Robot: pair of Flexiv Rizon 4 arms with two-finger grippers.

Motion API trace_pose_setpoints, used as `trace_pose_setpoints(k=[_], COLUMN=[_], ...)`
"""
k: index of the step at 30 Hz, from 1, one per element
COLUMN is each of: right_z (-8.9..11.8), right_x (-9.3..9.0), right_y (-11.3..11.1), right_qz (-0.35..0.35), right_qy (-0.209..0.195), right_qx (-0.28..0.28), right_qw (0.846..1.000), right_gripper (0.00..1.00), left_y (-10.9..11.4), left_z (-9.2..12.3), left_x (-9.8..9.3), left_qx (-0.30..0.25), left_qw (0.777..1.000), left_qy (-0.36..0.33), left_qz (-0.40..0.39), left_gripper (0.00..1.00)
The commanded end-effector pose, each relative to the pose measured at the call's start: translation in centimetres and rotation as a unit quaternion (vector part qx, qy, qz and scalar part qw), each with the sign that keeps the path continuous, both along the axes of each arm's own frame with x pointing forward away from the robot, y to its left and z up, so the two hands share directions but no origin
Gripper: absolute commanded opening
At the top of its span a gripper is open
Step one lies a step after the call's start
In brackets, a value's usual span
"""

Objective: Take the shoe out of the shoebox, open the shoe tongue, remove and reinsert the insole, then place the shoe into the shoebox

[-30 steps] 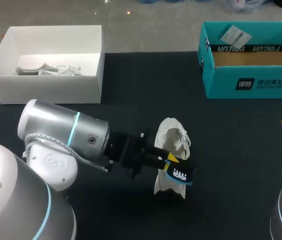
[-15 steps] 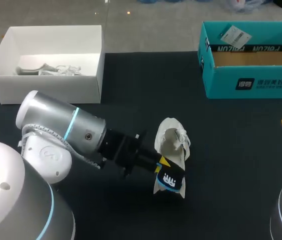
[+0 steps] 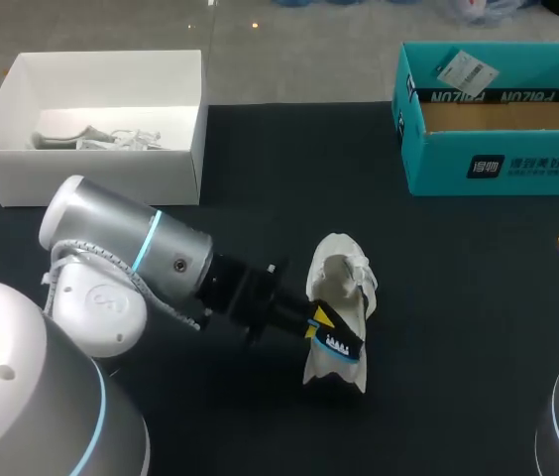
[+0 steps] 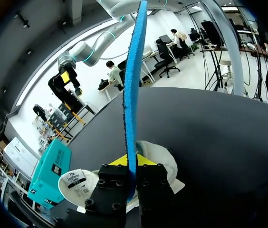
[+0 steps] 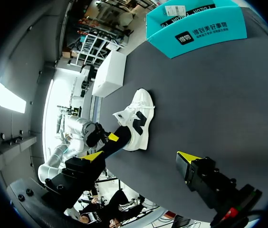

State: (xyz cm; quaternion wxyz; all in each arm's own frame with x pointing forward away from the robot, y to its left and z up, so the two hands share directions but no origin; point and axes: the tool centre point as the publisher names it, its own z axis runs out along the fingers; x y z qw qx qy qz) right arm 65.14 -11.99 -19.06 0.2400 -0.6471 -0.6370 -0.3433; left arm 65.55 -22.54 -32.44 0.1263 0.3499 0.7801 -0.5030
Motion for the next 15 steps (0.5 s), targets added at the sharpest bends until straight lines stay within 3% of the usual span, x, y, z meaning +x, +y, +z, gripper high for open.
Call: trace_pose_setpoints(k=[1, 15], right_z=[0.0, 0.0], right_x=[-0.2, -0.2], right_y=[0.1, 0.1], right_qz=[-0.001, -0.001], right_qy=[-0.001, -0.001], right_qx=[-0.001, -0.001], right_qw=[1.0, 1.0], right_gripper=[1.0, 1.0], left_y=[-0.8, -1.5], left_z=[-0.4, -1.8], left_x=[0.7, 2.0], left_qx=[-0.007, -0.011], left_qw=[1.0, 0.999], left_qy=[0.001, 0.024], left_qz=[0.013, 0.037], left_gripper=[0.0, 0.0])
